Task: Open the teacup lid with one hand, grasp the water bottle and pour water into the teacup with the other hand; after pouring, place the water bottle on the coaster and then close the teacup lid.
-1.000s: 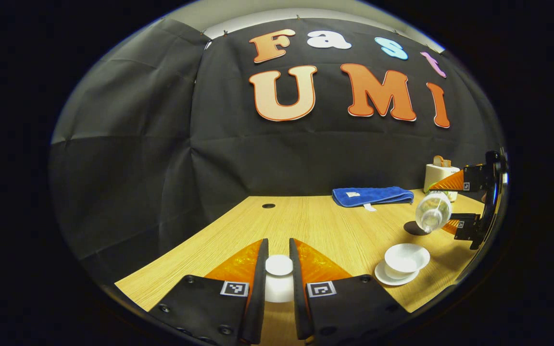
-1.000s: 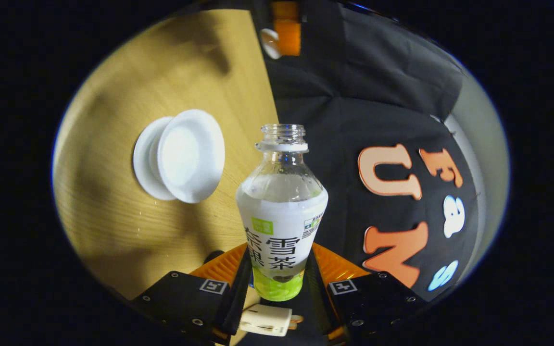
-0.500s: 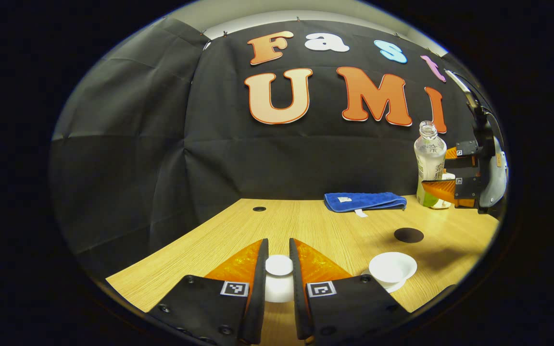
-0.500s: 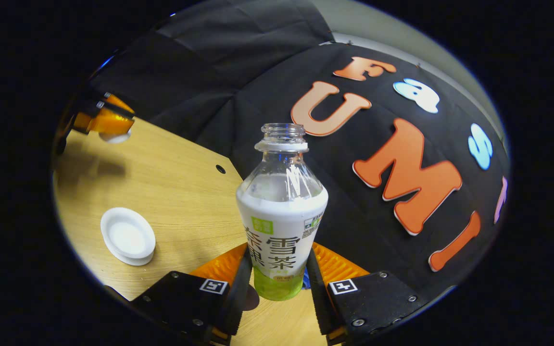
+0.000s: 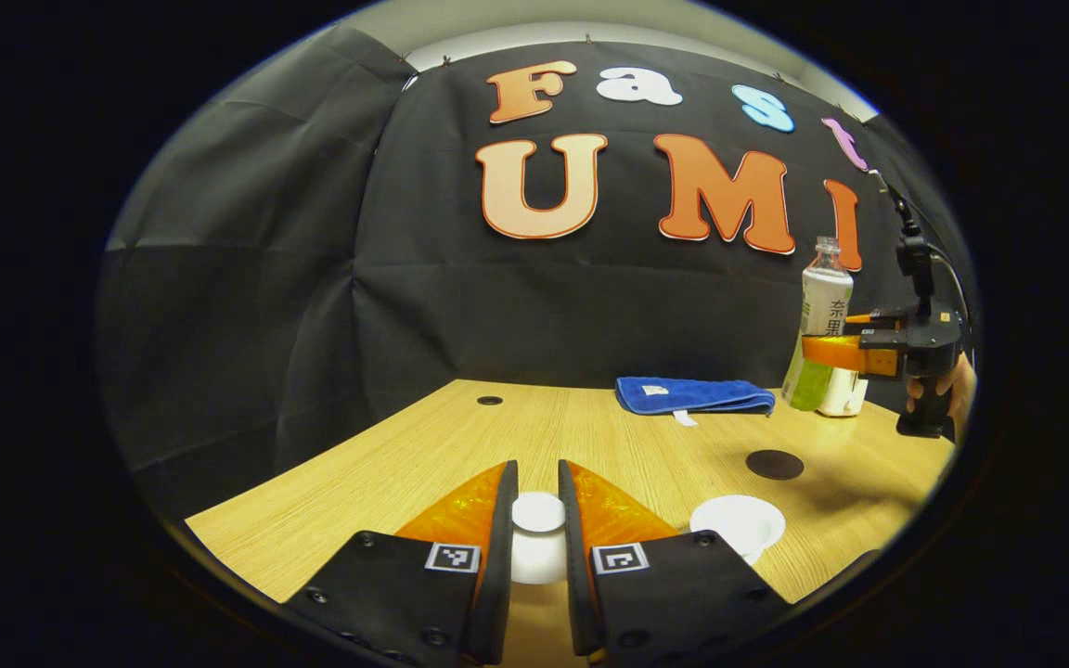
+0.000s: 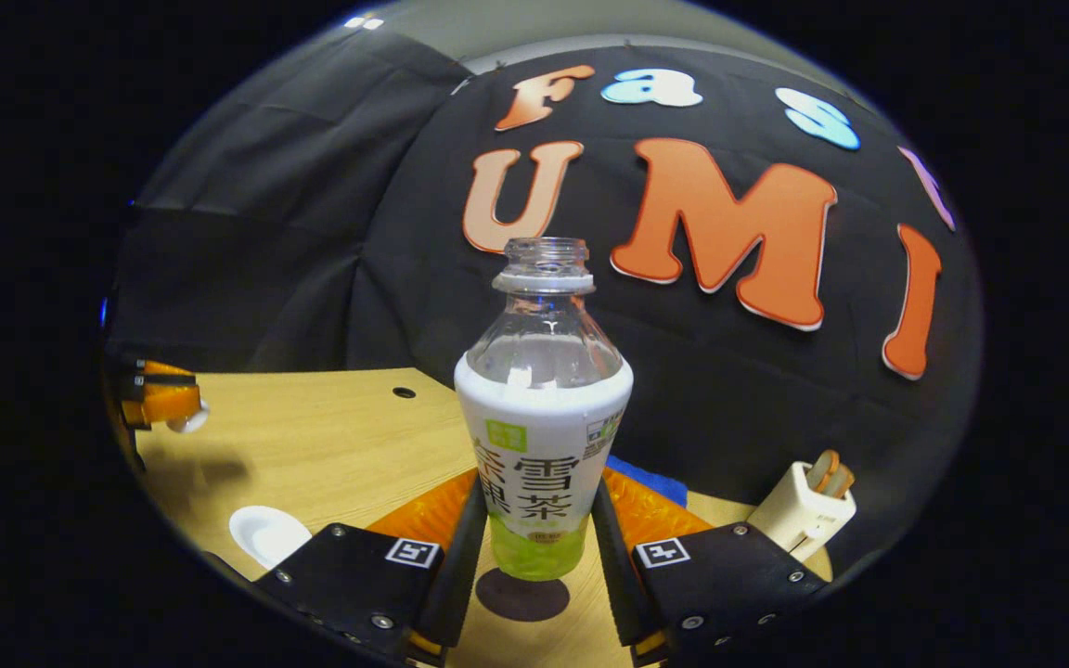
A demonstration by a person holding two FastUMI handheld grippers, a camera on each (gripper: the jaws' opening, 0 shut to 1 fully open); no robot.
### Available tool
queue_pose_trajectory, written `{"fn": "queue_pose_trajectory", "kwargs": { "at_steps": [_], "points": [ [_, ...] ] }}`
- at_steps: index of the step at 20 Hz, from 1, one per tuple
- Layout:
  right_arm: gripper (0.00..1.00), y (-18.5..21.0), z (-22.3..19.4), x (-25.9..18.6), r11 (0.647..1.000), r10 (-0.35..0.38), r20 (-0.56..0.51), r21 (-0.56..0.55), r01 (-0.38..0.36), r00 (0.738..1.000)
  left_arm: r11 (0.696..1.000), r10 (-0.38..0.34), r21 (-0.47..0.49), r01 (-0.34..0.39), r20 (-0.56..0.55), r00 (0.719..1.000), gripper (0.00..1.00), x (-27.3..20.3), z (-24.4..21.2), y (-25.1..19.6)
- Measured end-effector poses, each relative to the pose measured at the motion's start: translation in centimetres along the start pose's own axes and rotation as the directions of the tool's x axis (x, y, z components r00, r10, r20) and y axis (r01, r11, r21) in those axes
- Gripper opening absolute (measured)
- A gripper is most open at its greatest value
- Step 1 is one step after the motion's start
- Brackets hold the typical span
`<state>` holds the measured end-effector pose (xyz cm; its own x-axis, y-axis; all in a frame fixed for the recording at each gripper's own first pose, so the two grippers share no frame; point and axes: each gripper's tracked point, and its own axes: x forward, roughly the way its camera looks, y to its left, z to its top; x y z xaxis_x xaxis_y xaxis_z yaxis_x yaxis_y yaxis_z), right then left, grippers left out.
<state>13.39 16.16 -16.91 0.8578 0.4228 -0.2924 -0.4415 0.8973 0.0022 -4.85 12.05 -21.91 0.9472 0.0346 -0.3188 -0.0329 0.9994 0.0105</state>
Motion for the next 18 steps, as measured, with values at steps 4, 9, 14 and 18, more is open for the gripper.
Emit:
{"fn": "queue_pose_trajectory", "kwargs": {
  "at_steps": [4,9,14,18],
  "points": [
    [0.62,-1.9,-3.7,1.9,0.994,-0.001,-0.066,0.108,0.008,0.998,1.000,-0.003,-0.009,0.003,-0.006,1.000,0.30,-0.1,-0.6,-0.5],
    [0.63,-2.3,-8.5,3.6,0.985,0.019,-0.157,0.173,0.009,0.987,1.000,-0.010,-0.028,0.009,-0.027,1.000,0.30,0.2,-1.5,-1.5],
    [0.63,-1.9,-11.2,3.7,0.986,0.032,-0.214,0.166,0.004,0.976,0.999,-0.036,-0.032,0.034,-0.041,0.999,0.30,0.4,-1.7,-3.0],
    [0.63,-2.1,-11.0,3.9,0.984,0.033,-0.209,0.180,0.005,0.977,0.997,-0.072,-0.033,0.072,-0.030,0.997,0.30,0.6,-0.6,-5.0]
  ]
}}
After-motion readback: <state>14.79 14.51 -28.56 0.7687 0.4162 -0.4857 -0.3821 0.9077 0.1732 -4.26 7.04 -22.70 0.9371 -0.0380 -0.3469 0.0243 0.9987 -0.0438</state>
